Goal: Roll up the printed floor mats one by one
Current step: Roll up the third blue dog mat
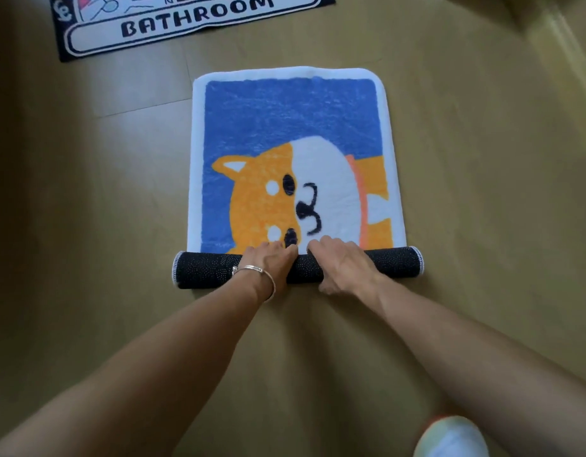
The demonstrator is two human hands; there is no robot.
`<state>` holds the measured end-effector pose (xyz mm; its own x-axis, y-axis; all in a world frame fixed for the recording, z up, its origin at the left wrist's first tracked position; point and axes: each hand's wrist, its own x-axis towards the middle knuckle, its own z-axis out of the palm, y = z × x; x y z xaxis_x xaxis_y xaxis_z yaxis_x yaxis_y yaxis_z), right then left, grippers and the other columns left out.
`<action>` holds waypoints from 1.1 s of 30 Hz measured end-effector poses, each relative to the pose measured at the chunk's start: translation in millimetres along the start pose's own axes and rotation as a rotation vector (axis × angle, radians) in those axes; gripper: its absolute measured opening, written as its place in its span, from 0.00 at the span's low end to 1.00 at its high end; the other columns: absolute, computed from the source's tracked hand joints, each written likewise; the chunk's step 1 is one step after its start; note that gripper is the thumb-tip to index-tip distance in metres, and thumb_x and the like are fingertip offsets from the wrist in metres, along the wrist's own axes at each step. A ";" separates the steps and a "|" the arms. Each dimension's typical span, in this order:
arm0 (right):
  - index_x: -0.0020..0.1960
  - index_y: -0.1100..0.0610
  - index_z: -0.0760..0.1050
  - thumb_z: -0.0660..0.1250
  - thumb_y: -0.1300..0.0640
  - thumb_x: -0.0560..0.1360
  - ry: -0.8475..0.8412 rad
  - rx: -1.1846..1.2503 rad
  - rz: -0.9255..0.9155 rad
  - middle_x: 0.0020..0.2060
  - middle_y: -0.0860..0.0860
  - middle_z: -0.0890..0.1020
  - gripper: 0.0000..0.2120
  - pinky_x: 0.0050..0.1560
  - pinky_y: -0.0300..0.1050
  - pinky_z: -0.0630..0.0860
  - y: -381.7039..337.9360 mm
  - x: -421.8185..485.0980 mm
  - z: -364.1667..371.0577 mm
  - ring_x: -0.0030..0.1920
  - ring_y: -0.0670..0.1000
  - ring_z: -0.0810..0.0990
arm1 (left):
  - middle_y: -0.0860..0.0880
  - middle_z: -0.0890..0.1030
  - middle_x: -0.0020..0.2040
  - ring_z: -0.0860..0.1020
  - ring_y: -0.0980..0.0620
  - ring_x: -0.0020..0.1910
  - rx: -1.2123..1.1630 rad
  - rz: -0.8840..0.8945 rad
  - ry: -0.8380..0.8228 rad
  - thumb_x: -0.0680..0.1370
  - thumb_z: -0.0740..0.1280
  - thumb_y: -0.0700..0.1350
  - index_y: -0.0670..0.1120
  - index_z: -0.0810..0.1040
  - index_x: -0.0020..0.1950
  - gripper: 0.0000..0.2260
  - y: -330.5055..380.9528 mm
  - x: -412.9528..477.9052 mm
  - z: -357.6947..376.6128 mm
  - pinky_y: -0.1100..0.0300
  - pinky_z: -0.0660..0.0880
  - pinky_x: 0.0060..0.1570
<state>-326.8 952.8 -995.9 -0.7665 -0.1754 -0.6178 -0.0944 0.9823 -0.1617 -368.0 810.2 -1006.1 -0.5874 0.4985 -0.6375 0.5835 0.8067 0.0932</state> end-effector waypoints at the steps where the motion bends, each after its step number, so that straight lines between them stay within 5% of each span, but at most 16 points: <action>1: 0.61 0.55 0.64 0.69 0.58 0.71 0.075 -0.062 -0.024 0.51 0.53 0.71 0.22 0.46 0.47 0.66 -1.2 -4.8 6.5 0.47 0.53 0.70 | 0.45 0.76 0.53 0.76 0.44 0.51 -0.025 0.018 -0.054 0.75 0.66 0.42 0.46 0.69 0.58 0.13 -0.6 3.8 -3.8 0.53 0.72 0.44; 4: 0.61 0.55 0.64 0.69 0.59 0.72 0.102 -0.104 -0.002 0.52 0.53 0.72 0.21 0.52 0.49 0.69 -3.3 -10.7 19.6 0.49 0.54 0.72 | 0.45 0.78 0.52 0.77 0.45 0.49 -0.068 0.085 -0.124 0.73 0.69 0.45 0.46 0.70 0.57 0.15 1.4 6.1 -6.6 0.52 0.76 0.46; 9: 0.64 0.55 0.64 0.71 0.57 0.71 -0.058 -0.015 0.006 0.53 0.54 0.73 0.25 0.47 0.48 0.67 4.2 7.6 0.2 0.48 0.54 0.73 | 0.46 0.71 0.59 0.73 0.45 0.56 0.048 0.040 0.099 0.75 0.66 0.44 0.47 0.63 0.64 0.19 6.6 -4.2 7.0 0.54 0.67 0.45; 14: 0.65 0.55 0.61 0.67 0.61 0.72 0.129 -0.174 -0.014 0.55 0.54 0.71 0.25 0.51 0.48 0.65 -5.4 -4.8 16.0 0.53 0.55 0.70 | 0.47 0.77 0.52 0.77 0.46 0.50 -0.019 0.015 -0.023 0.73 0.69 0.47 0.47 0.68 0.57 0.15 2.7 4.4 -1.2 0.54 0.70 0.41; 20: 0.59 0.55 0.64 0.71 0.55 0.71 -0.183 -0.029 0.005 0.50 0.54 0.72 0.22 0.45 0.48 0.67 1.8 19.9 -12.8 0.45 0.54 0.71 | 0.46 0.71 0.59 0.72 0.45 0.57 0.062 0.010 0.112 0.76 0.64 0.44 0.46 0.65 0.63 0.16 9.3 -5.5 3.8 0.53 0.69 0.51; 25: 0.62 0.54 0.63 0.71 0.57 0.70 0.027 -0.127 -0.009 0.55 0.54 0.71 0.25 0.50 0.49 0.66 -9.1 10.3 8.4 0.53 0.55 0.71 | 0.47 0.77 0.55 0.76 0.46 0.53 -0.001 0.000 -0.012 0.76 0.66 0.46 0.47 0.70 0.58 0.13 1.8 3.4 -6.9 0.55 0.69 0.43; 30: 0.57 0.55 0.64 0.72 0.54 0.69 -0.191 -0.012 0.006 0.48 0.52 0.73 0.22 0.46 0.48 0.69 -5.1 21.2 -11.8 0.45 0.53 0.71 | 0.45 0.70 0.59 0.71 0.45 0.57 0.118 0.038 0.117 0.76 0.64 0.45 0.45 0.63 0.64 0.18 5.2 -6.0 1.0 0.53 0.69 0.51; 33: 0.57 0.54 0.65 0.71 0.54 0.69 -0.164 -0.011 -0.028 0.50 0.52 0.74 0.21 0.44 0.47 0.67 -7.6 19.7 -17.7 0.45 0.53 0.72 | 0.46 0.73 0.56 0.74 0.45 0.55 0.001 -0.002 0.052 0.74 0.67 0.48 0.47 0.65 0.61 0.19 -0.6 -2.2 2.2 0.52 0.71 0.49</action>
<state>-352.4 943.0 -993.3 -0.6493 -0.2106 -0.7308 -0.1225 0.9773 -0.1727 -365.8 807.9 -1006.4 -0.6173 0.5127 -0.5968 0.5827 0.8076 0.0911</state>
